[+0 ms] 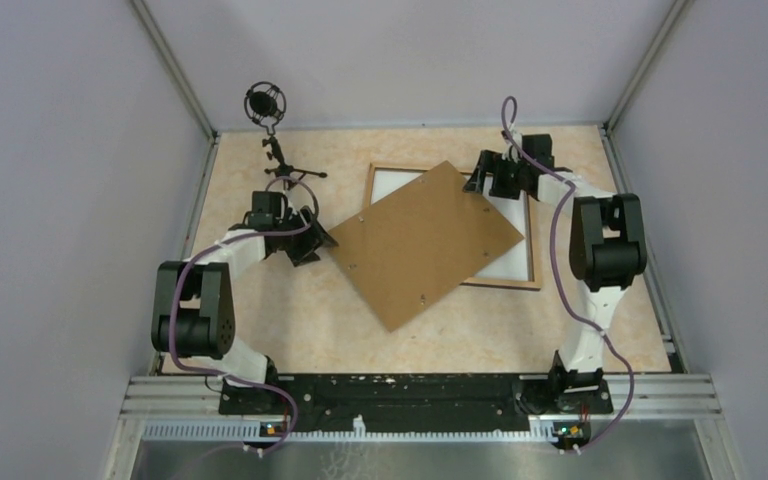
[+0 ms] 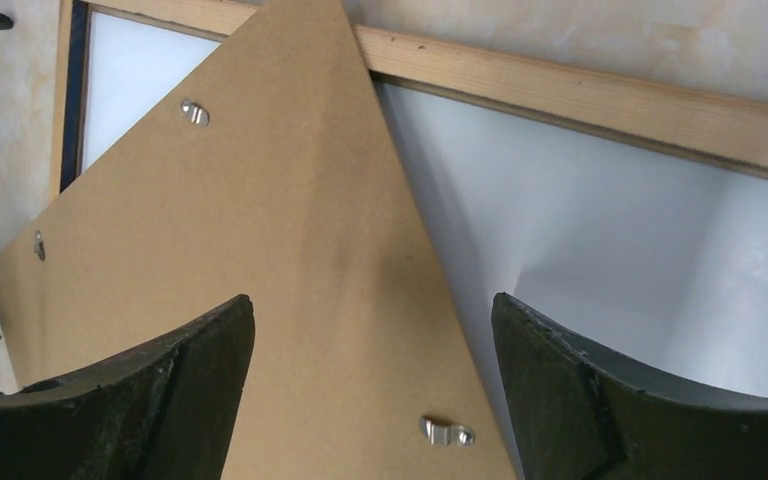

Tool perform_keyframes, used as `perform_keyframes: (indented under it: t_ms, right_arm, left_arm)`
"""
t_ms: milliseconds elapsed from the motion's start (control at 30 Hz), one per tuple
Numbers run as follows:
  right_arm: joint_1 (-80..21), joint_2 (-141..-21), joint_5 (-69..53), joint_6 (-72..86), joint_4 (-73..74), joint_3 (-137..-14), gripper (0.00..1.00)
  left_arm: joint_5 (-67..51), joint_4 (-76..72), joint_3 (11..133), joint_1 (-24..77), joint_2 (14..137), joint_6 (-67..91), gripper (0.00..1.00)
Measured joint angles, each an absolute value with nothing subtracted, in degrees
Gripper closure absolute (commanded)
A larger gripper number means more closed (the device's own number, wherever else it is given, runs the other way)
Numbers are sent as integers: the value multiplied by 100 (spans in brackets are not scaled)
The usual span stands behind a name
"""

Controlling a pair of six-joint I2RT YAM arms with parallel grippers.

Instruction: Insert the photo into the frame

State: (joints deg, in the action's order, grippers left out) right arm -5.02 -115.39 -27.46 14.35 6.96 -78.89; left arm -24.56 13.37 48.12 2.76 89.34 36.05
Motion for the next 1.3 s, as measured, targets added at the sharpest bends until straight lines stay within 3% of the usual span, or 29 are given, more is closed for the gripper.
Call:
perform_keyframes:
  t_ms: [167, 367, 533, 800, 1067, 1300]
  right_arm:
    - [-526, -11887, -2749, 1459, 714, -8167, 20]
    - [-526, -12062, -2877, 1483, 821, -8329, 27]
    - [-526, -12070, -3326, 1551, 816, -8324, 28]
    - [-443, -11686, -3607, 1695, 591, -7789, 30]
    - [-193, -10521, -3435, 1997, -58, -6746, 32]
    - [102, -10108, -3363, 2322, -355, -6027, 33]
  left_arm:
    - [-2718, 1057, 3948, 329, 8486, 4021, 17]
    - [-3332, 379, 3428, 740, 8399, 4591, 27]
    - [-3389, -32, 3452, 888, 8659, 4801, 42]
    - [-3020, 290, 3977, 943, 8862, 4748, 51]
    - [-2628, 897, 5133, 928, 8952, 4392, 53]
    - [-2510, 871, 6066, 950, 9771, 4388, 53]
